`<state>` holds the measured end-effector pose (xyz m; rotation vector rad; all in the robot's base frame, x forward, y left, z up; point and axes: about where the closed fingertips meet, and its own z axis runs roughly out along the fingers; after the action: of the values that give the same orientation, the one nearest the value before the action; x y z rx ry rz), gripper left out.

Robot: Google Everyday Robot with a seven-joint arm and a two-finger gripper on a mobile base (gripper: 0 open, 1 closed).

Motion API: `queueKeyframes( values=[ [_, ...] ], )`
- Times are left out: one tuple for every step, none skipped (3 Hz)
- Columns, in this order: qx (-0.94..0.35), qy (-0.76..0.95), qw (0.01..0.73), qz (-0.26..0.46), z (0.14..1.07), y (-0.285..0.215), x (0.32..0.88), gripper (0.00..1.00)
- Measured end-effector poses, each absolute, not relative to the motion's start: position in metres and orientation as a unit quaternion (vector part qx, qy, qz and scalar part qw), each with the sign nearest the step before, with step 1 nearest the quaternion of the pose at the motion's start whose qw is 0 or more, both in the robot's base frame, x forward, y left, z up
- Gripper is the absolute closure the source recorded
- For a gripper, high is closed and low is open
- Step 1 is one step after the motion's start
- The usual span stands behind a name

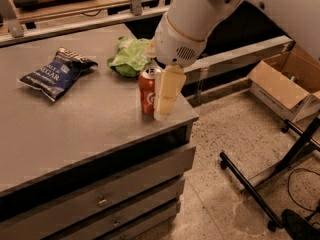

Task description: Move coke can near blue chip bag

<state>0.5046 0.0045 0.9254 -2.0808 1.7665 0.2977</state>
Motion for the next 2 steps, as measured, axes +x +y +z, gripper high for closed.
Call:
queueKeyframes(
  values=[
    [-0.73, 0.647, 0.189, 0.118, 0.916, 0.0011, 0.5082, 0.0],
    [-0.71, 0.666, 0.183, 0.137, 0.9069, -0.0018, 0.5142, 0.0]
  ],
)
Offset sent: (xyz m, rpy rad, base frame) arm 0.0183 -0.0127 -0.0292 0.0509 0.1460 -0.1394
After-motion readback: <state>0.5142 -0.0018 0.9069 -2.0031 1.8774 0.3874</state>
